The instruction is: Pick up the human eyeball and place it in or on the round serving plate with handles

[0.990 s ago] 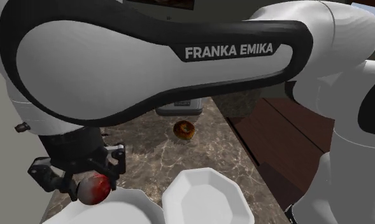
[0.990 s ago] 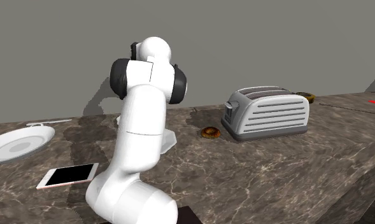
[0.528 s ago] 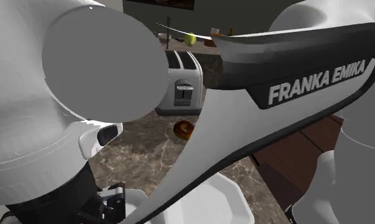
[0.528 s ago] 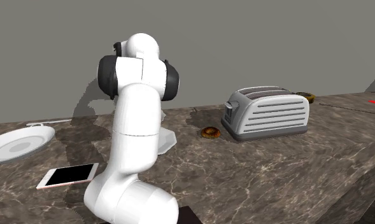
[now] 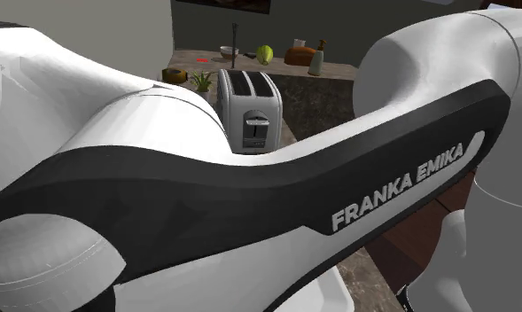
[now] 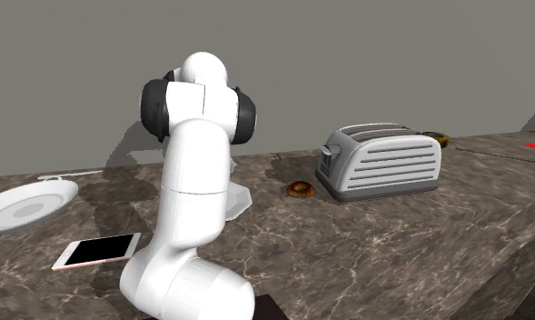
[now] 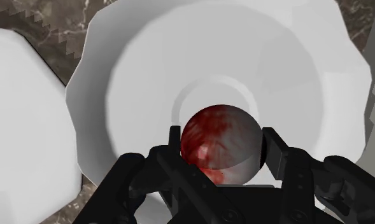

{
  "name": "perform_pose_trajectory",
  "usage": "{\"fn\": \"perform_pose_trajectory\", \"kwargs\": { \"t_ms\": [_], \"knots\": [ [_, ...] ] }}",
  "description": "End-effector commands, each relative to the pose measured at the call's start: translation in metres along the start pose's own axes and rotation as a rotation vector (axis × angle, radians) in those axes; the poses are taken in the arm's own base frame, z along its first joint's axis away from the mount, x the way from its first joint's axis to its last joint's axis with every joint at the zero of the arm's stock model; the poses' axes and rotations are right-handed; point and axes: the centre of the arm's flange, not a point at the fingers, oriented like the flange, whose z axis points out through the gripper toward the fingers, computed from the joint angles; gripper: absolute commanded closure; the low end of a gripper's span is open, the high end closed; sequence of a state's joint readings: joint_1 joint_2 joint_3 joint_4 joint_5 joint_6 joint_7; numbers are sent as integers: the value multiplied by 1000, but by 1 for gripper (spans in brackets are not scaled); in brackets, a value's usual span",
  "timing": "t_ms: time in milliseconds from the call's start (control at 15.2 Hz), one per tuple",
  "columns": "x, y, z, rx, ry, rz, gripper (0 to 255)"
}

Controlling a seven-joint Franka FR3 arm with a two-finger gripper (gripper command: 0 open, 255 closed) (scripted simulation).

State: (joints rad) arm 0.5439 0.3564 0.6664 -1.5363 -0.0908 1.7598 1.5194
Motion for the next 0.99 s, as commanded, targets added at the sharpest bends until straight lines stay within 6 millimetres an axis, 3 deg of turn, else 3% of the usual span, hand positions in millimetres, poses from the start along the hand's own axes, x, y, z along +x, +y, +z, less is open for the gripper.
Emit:
{"fn": "perform_pose_trajectory", "kwargs": {
  "t_ms": [0, 264, 726, 792, 924],
  "knots": [
    [2, 0, 10, 1, 0, 0, 255],
    [4, -1, 29, 1, 0, 0, 255],
    [4, -1, 29, 1, 0, 0, 255],
    [4, -1, 29, 1, 0, 0, 0],
    [4, -1, 29, 1, 0, 0, 0]
  ]
}}
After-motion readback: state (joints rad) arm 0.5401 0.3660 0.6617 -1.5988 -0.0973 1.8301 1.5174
